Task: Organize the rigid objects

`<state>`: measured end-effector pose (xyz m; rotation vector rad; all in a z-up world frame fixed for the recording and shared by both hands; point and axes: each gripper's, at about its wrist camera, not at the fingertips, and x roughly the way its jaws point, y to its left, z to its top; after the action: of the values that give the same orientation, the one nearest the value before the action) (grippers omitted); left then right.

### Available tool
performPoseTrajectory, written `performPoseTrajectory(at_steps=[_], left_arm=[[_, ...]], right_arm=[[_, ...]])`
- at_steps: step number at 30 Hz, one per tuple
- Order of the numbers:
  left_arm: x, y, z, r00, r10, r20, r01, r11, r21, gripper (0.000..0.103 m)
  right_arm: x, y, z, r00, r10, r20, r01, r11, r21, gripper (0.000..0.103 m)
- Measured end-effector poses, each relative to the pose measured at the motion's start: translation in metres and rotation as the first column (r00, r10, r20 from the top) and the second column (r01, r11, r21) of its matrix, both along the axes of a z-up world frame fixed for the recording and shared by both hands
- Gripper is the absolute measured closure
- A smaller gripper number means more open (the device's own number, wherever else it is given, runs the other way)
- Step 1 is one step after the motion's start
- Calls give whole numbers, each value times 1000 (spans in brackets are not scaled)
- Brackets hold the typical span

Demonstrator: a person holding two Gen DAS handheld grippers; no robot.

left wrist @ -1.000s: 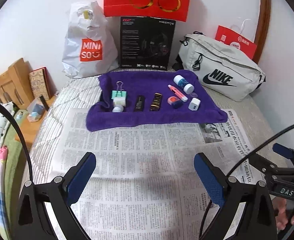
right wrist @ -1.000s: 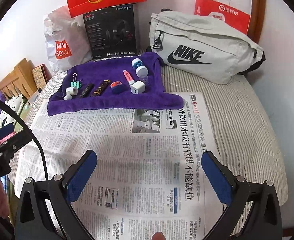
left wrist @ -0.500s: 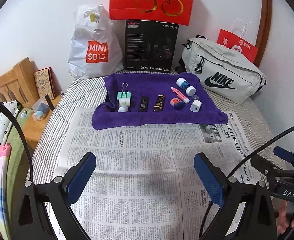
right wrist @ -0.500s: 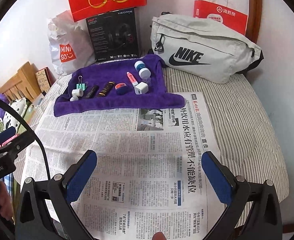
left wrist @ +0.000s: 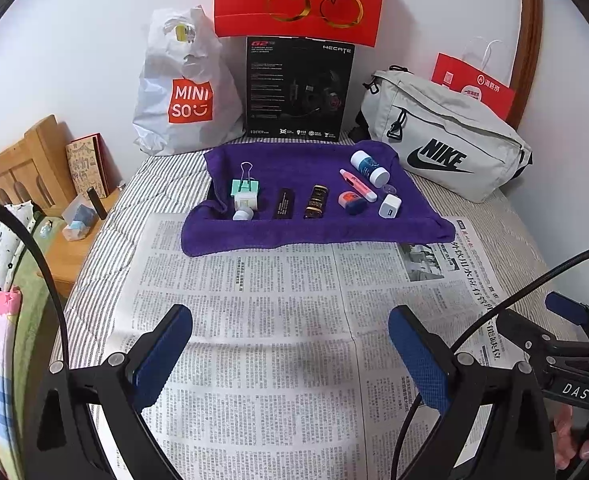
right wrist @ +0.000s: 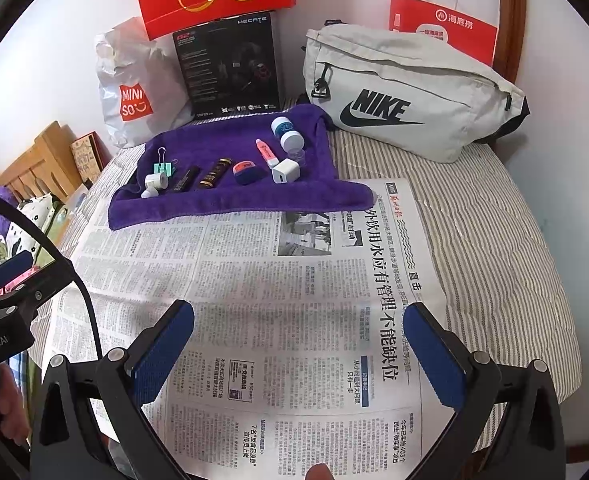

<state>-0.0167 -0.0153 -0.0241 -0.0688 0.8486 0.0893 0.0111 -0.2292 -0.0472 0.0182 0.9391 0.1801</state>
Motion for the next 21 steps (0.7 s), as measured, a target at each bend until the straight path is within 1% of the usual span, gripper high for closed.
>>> performPoseTrajectory(at_steps=[11,21], left_arm=[[-1,1,-3,1000,4,-12,-4,1000,2,4],[-1,0,-4,1000,7,-14,-7,1000,9,4]], right_arm=[[-1,3,0,1000,-2,5,2,1000,-23,0],[-2,3,-1,1000,4,-2,-4,1000,-11,0]])
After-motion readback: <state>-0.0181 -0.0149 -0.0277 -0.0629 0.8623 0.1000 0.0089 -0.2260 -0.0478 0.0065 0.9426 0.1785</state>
